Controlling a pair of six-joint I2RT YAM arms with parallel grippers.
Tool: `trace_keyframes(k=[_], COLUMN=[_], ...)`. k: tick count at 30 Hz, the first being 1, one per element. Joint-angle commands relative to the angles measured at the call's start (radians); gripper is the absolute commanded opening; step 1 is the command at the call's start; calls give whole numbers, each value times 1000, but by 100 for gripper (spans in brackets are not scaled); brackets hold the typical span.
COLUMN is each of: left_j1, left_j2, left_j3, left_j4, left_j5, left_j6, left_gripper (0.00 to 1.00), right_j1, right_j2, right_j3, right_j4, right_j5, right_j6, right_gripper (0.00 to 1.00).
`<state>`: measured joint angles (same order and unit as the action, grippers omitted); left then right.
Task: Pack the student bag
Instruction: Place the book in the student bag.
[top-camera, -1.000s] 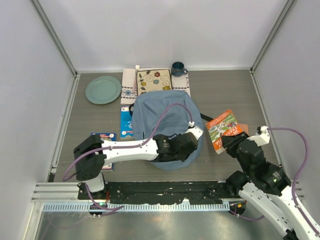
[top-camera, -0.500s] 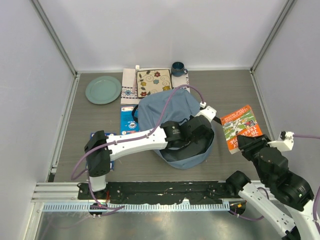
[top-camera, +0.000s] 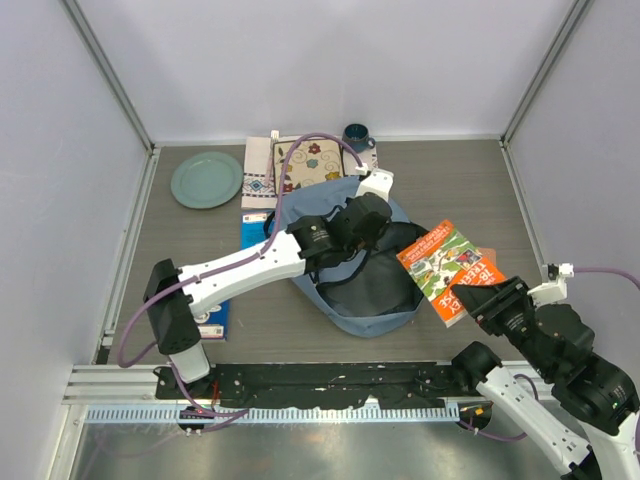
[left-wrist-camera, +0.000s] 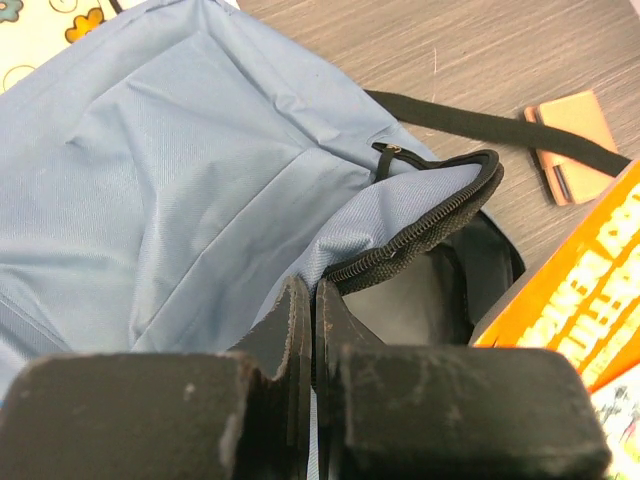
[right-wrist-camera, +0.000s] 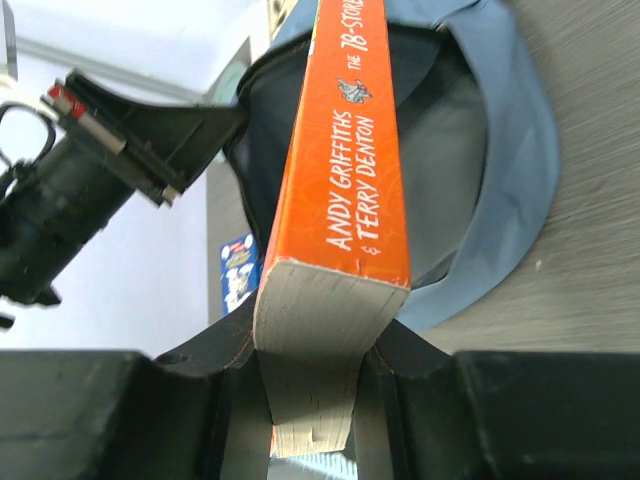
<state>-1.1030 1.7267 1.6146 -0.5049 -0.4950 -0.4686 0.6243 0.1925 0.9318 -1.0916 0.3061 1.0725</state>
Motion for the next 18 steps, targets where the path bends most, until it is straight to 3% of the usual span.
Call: trace_keyframes(k=[1,13,18], left_j1=[5,5,3], left_j2=[-64,-170,-190], left_j3=[56,-10,-36], left_j4=[72,209,249], left_j5=[-51,-94,-67], left_j6=[-12,-7,8], left_gripper=[0,0,0], right_j1=[0,0,0], right_j2=[15,58,51], right_j3=[36,-111,-229], right_j4=[202,248,382], right_j5=[-186,-280,-294], right_j6=[41,148,196], right_gripper=[1,1,1])
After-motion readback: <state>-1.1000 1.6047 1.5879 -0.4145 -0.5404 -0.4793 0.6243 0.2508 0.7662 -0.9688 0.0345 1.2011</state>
